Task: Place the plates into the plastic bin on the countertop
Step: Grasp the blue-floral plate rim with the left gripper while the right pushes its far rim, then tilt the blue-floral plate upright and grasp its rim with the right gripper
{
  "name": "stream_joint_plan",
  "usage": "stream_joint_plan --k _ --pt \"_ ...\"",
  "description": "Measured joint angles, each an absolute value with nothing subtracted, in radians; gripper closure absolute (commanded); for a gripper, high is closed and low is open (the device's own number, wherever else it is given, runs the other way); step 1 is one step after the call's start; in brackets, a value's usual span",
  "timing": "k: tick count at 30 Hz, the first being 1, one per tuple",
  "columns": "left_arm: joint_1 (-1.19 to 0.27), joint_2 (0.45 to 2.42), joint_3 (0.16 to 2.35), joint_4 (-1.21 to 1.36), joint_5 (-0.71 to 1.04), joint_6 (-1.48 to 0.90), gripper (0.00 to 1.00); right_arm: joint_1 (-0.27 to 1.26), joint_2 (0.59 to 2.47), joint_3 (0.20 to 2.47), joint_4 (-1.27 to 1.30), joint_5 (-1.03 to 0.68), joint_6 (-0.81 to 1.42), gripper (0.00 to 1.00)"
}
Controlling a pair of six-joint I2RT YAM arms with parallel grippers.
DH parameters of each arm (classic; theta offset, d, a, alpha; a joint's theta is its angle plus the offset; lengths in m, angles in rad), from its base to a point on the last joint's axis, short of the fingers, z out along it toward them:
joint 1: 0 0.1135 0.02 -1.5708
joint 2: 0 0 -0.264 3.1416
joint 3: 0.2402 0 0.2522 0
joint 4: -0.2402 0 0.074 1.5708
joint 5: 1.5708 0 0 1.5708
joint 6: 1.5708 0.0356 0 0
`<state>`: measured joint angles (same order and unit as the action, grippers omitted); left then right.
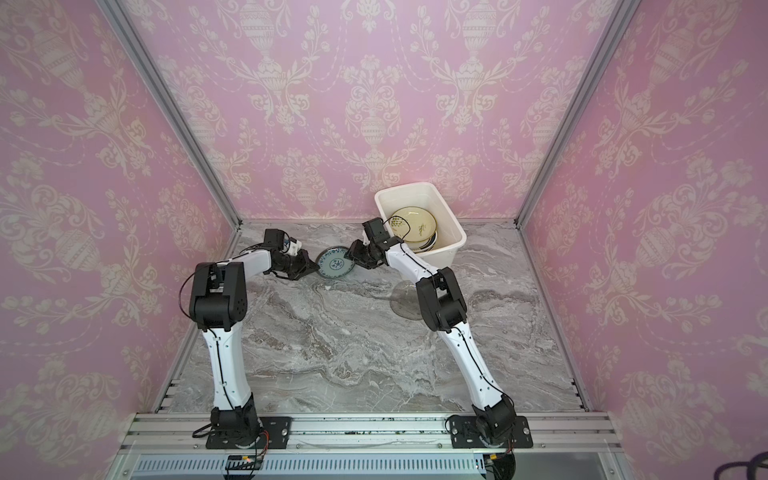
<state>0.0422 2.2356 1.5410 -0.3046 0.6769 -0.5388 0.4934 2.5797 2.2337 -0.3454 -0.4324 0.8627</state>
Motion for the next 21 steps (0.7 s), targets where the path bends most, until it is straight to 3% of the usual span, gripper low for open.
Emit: stream_joint_plan --k 21 --pt "0.089 2.202 1.47 -0.266 0.718 -0.559 0.93 0.5 2.564 2.187 -0.19 -0.576 0.932 0.56"
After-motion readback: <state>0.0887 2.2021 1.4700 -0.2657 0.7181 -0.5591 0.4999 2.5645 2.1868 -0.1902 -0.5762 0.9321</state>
